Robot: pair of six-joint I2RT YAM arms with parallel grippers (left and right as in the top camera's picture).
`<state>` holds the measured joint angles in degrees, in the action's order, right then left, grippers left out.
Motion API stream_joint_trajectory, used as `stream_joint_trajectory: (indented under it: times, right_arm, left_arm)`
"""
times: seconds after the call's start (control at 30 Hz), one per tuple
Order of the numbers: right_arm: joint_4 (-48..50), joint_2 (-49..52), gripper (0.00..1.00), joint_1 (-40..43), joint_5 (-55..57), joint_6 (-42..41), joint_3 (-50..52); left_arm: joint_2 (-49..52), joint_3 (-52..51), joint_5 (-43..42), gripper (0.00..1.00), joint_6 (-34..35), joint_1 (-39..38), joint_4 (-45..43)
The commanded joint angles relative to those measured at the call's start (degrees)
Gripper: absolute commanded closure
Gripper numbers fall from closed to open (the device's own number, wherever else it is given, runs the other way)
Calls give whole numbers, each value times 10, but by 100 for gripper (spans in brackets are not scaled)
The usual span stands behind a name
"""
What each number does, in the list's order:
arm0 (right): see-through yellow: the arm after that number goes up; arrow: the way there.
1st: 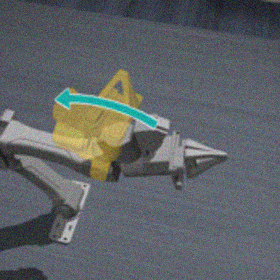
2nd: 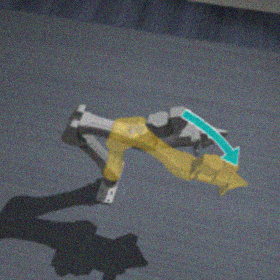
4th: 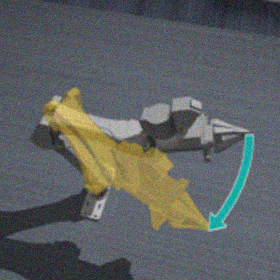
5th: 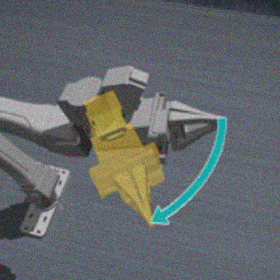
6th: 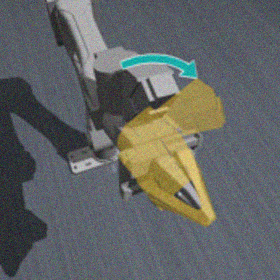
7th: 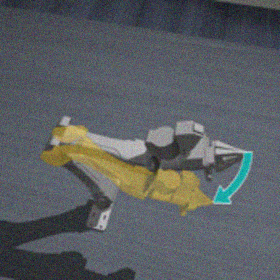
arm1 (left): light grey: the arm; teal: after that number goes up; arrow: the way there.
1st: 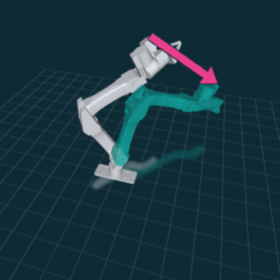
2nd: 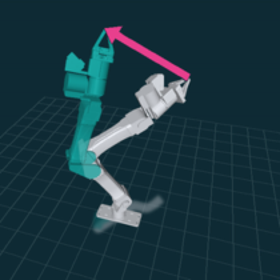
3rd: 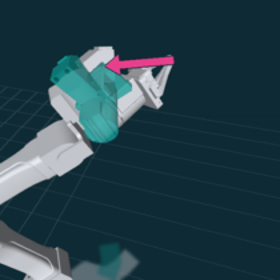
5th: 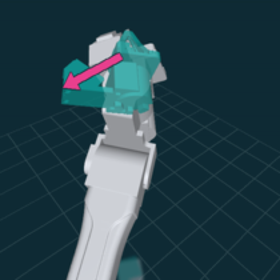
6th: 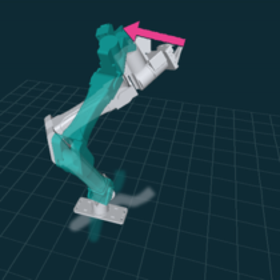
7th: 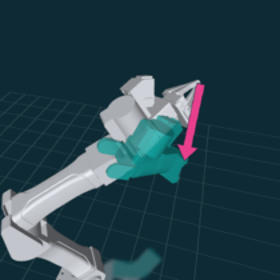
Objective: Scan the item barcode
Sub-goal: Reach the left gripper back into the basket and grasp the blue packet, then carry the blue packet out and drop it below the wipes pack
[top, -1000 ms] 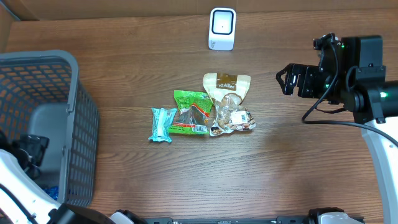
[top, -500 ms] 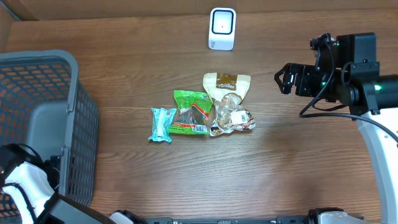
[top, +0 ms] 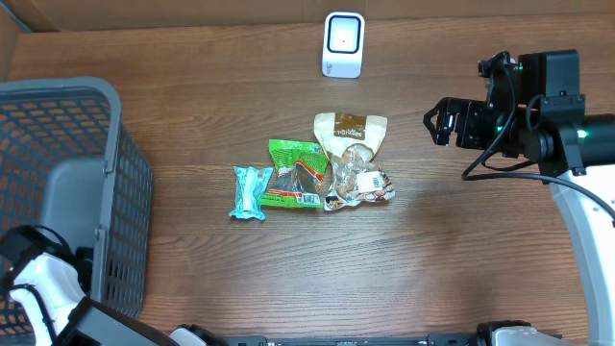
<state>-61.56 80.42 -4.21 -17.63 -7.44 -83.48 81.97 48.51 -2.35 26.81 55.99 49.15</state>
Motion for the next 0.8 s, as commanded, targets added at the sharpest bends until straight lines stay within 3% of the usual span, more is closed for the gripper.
stream_joint_trajectory:
  times: [0.0, 0.3, 0.43, 0.57, 0.77]
  right_arm:
    - [1, 1, 0, -2, -1, 2, -12]
    - [1, 1, 0, -2, 0, 2, -12]
    - [2, 1, 0, -2, 0, 2, -12]
    - [4, 1, 0, -2, -1, 2, -12]
    - [4, 1, 0, -2, 0, 2, -12]
  left_arm:
    - [-7, 116, -89, 96, -51, 0, 56]
    - [-16, 432, -100, 96, -91, -107, 243]
    - [-17, 565, -108, 96, -102, -223, 283]
    - [-16, 616, -108, 96, -101, -369, 282]
    - [5, 567, -107, 96, -98, -598, 280]
